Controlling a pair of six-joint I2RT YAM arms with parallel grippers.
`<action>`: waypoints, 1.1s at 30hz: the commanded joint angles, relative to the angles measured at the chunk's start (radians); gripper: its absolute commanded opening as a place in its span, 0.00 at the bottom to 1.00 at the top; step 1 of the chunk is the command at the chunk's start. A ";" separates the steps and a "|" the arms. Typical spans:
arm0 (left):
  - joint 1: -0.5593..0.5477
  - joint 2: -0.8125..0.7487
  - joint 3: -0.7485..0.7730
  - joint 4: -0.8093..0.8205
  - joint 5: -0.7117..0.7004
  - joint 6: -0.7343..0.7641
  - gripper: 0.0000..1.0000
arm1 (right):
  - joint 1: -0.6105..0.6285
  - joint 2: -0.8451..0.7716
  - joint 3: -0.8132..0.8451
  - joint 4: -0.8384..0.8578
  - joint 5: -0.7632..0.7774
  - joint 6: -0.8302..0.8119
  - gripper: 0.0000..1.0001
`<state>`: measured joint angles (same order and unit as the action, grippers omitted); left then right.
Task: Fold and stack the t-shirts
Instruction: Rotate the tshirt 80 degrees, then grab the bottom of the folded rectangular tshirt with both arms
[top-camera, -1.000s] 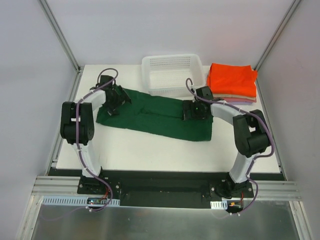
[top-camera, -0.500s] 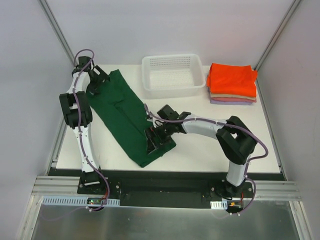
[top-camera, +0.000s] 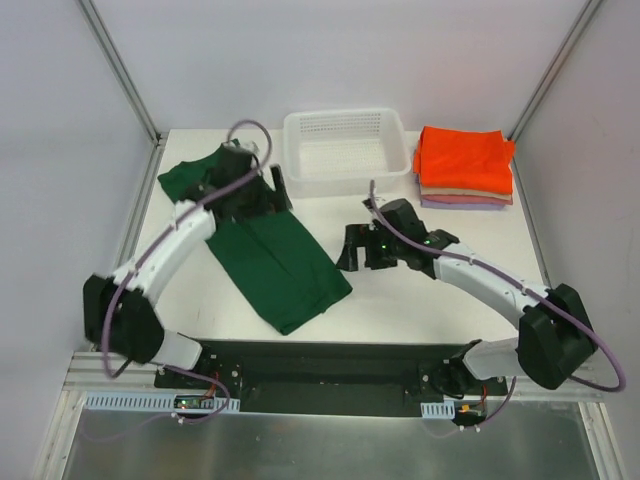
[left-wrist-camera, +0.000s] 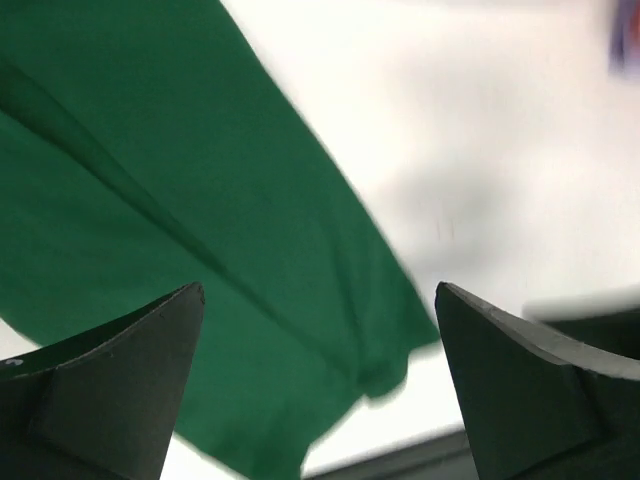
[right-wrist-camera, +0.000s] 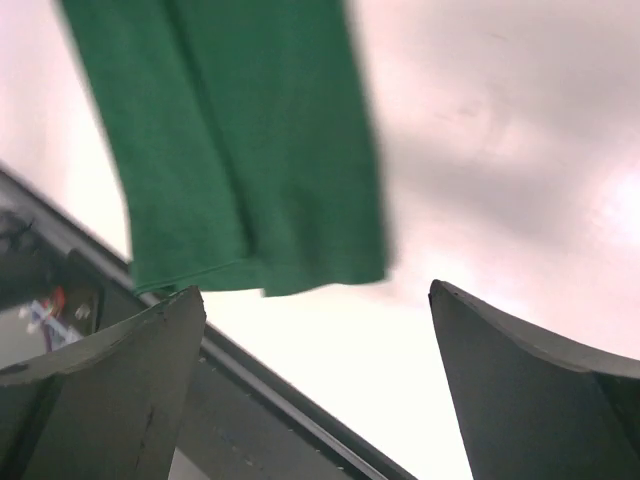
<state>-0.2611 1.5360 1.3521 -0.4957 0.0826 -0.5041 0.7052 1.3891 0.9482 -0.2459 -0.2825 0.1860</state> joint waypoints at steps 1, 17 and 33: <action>-0.264 -0.247 -0.313 -0.035 -0.187 -0.039 0.99 | -0.101 -0.087 -0.130 -0.007 0.094 0.125 0.96; -0.736 -0.304 -0.653 -0.007 -0.133 -0.180 0.99 | -0.061 0.062 -0.112 0.028 0.008 0.130 0.96; -0.808 -0.229 -0.680 0.020 -0.047 -0.152 0.82 | -0.052 0.172 -0.066 0.046 -0.010 0.158 0.97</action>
<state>-1.0554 1.2770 0.6830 -0.4530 -0.0048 -0.6617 0.6464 1.5440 0.8368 -0.2184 -0.2749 0.3229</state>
